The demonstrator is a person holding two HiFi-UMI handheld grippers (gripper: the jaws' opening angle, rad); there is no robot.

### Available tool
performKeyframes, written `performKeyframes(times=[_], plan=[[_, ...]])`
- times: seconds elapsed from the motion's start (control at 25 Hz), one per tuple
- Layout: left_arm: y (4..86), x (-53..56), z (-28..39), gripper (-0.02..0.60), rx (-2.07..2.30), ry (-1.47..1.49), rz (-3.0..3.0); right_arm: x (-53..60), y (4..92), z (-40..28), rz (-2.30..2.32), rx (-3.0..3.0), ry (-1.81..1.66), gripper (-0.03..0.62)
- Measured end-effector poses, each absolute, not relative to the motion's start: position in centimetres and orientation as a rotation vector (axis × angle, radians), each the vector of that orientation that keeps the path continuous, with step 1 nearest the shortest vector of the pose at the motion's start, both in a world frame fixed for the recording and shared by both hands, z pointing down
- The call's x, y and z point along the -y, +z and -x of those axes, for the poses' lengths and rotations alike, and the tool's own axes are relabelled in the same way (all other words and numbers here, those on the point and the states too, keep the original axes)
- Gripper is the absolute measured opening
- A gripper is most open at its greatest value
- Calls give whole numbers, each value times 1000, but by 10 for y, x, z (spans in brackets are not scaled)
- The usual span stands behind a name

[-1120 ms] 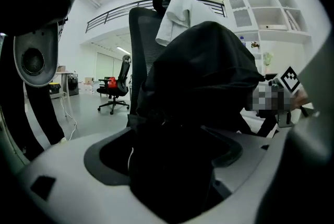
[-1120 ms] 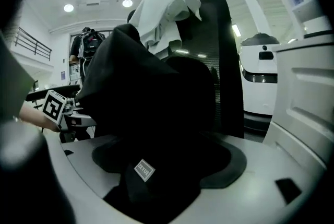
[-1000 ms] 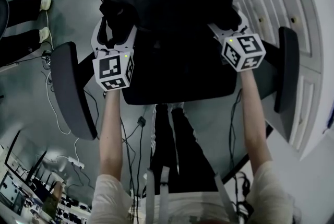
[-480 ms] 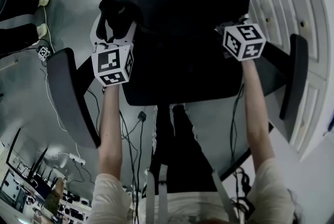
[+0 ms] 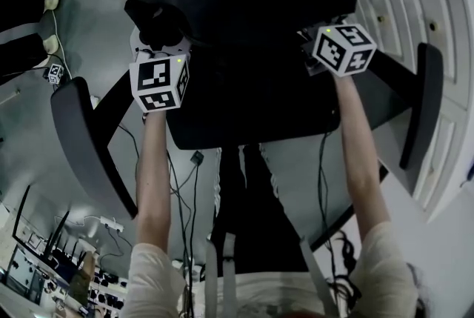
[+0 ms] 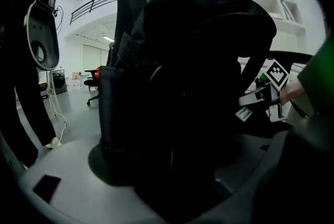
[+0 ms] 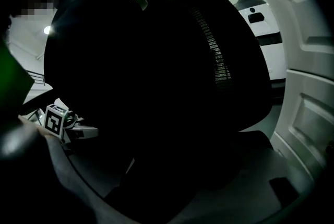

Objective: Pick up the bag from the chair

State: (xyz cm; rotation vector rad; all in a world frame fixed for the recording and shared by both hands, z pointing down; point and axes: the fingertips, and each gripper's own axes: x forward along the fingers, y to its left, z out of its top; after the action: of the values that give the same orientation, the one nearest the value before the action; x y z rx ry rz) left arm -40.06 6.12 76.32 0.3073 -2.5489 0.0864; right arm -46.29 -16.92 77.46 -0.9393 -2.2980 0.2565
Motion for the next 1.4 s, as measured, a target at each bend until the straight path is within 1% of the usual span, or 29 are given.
performKeyframes(times=[0.08,0.16,0.2,0.24,0.28,0.4,0.48,0.84,1.12,1.4], plan=[[762,-59,402,380,2557,90,-300,168,773,462,944,2297,261,331],[761,-59,402,372,2555,91,-290,169,770,460,946,2298,255,308],[761,-59,401,354,2551,98,-286,169,770,459,948,2299,245,292],[761,-61,401,296,2544,108,-283,168,769,458,946,2299,233,269],[761,-61,401,264,2535,116,-285,168,770,458,940,2297,223,250],[759,-55,404,197,2497,100,-287,174,770,461,909,2284,221,225],[757,-53,405,169,2480,65,-272,177,765,462,900,2278,226,210],[743,-53,405,140,2440,13,-246,177,743,460,870,2265,223,175],[715,-50,409,133,2465,1,-246,183,712,459,837,2297,229,167],[672,-56,412,132,2507,-9,-251,176,662,459,851,2352,222,164]])
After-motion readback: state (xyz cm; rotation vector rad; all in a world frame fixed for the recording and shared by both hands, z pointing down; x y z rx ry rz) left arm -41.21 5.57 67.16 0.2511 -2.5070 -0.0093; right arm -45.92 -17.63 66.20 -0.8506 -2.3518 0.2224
